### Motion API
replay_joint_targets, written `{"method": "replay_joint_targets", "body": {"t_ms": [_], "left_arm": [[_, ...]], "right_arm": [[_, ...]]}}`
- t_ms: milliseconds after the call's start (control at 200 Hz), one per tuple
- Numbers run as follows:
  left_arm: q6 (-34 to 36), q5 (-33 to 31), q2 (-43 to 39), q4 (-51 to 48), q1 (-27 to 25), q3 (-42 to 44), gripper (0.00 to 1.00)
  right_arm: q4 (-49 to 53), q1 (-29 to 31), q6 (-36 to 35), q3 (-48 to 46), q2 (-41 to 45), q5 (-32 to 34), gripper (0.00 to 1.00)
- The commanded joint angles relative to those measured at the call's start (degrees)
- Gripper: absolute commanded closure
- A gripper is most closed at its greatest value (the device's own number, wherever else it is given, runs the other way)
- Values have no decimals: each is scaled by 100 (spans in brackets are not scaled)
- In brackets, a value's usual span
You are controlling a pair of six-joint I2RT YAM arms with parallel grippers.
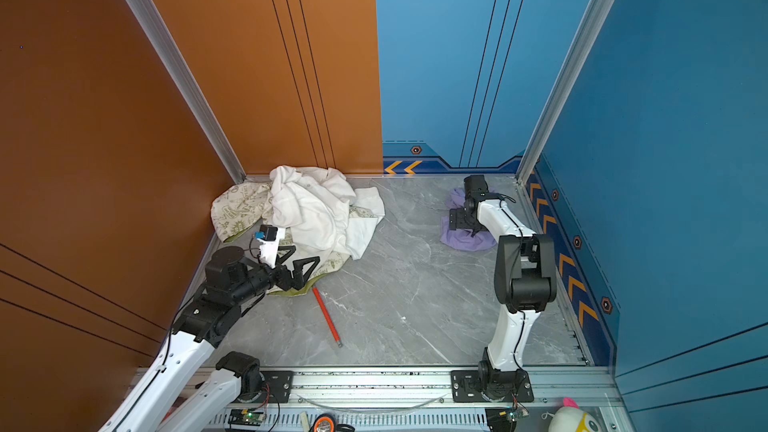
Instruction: Pick out a specific cloth from the pile
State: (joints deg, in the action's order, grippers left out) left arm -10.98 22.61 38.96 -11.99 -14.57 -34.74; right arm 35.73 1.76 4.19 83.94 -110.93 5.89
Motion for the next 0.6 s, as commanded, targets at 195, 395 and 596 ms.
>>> {"method": "replay_joint_targets", "body": {"t_ms": [195,395,596], "left_arm": [[16,-121,24,8,52,68,2],[8,-168,15,32,51,62,2],[6,-433,-53,37,55,75,2]], "right_arm": [[982,-96,-429,649,-751,956,6],[1314,-353,-211,1247,-1349,984,6],[1470,-457,-86,1551,-1558,940,6]]}}
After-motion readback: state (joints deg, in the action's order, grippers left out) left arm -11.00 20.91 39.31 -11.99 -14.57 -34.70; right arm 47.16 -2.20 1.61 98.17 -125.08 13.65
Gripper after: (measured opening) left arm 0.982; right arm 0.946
